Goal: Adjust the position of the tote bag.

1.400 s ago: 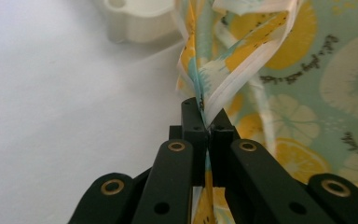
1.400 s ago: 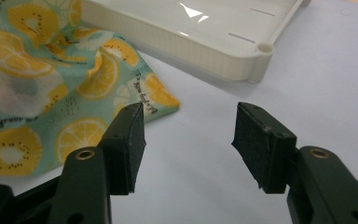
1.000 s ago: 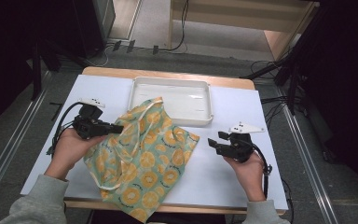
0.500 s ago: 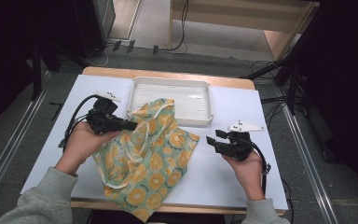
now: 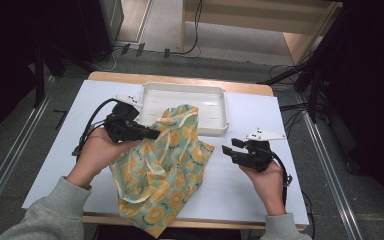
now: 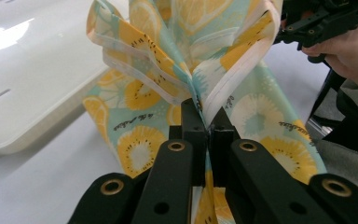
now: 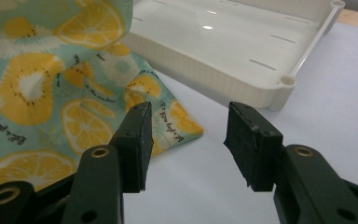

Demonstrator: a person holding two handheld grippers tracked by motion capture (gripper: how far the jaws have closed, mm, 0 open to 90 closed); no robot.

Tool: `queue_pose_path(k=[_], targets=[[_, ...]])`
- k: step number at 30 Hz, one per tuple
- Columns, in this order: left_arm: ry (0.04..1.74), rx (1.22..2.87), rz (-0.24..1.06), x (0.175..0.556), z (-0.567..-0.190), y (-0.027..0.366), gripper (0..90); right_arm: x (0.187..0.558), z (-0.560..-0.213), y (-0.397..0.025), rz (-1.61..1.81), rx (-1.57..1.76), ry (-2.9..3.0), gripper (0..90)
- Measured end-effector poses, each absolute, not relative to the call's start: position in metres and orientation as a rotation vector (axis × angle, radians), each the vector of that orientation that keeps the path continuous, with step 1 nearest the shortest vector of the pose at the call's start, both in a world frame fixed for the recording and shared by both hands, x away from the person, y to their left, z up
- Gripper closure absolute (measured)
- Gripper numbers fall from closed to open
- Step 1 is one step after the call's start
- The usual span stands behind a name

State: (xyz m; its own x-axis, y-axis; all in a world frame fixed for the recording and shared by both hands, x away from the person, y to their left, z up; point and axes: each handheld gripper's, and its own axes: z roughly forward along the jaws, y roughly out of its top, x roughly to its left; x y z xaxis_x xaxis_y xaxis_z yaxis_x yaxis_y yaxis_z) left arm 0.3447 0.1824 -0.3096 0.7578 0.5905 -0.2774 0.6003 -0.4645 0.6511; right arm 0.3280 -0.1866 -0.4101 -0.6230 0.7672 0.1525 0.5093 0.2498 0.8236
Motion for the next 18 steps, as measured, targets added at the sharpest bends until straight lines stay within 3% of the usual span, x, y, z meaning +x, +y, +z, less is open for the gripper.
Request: queue_pose_path(k=[18], targets=[[0.813, 2.197, 0.0, 0.331, -0.318, 0.126, 89.6, 0.324, -0.405, -0.19, 1.312, 1.176, 2.215, 53.2]])
